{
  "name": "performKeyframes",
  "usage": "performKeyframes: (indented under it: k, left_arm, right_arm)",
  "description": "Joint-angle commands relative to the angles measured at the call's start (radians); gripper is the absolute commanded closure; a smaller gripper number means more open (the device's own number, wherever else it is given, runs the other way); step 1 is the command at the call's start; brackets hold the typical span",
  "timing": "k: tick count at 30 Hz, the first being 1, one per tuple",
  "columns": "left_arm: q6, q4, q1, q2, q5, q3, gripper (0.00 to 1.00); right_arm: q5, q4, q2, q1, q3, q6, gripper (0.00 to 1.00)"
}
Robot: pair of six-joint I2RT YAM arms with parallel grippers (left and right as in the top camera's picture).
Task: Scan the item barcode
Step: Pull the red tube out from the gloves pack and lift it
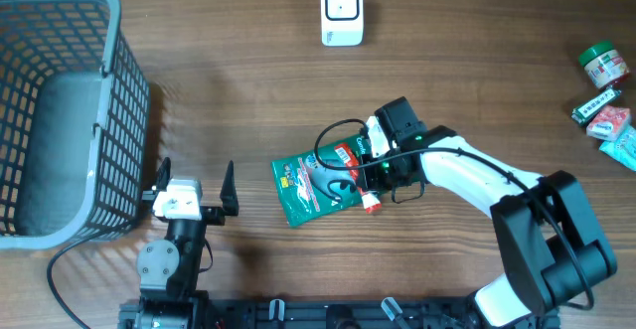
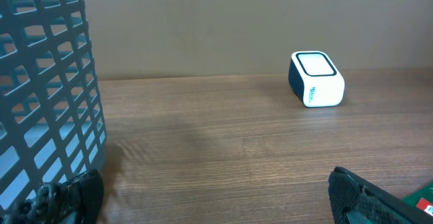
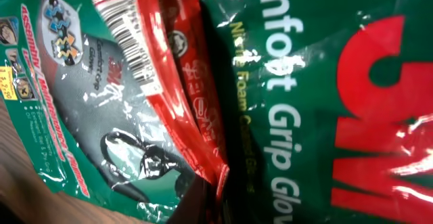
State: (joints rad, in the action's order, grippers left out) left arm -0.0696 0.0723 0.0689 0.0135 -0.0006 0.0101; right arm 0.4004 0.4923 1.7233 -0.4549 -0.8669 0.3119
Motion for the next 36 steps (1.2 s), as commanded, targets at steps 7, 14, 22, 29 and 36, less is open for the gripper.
performKeyframes:
  k: [7,14,22,29,36]
  left_arm:
    - [0.006,0.003,-0.004,-0.009,0.015,-0.005,0.0]
    - [0.006,0.003,-0.003,-0.009,0.015,-0.005,0.0]
    - [0.006,0.003,-0.004,-0.009,0.015,-0.005,0.0]
    - [0.006,0.003,-0.004,-0.009,0.015,-0.005,0.0]
    - [0.006,0.003,-0.004,-0.009,0.015,-0.005,0.0]
  right_arm:
    - [-0.006,0.104,-0.408,-0.006,-0.03,-0.047,0.95]
    - [0.021,0.217,-0.626,-0.006,-0.029,-0.087,0.95]
    - [0.1,0.293,-0.793,-0.006,-0.029,-0.085,0.95]
    - [0.088,0.341,-0.833,-0.006,-0.029,-0.09,0.95]
    - [-0.448,0.097,-0.745,-0.006,-0.024,-0.101,0.95]
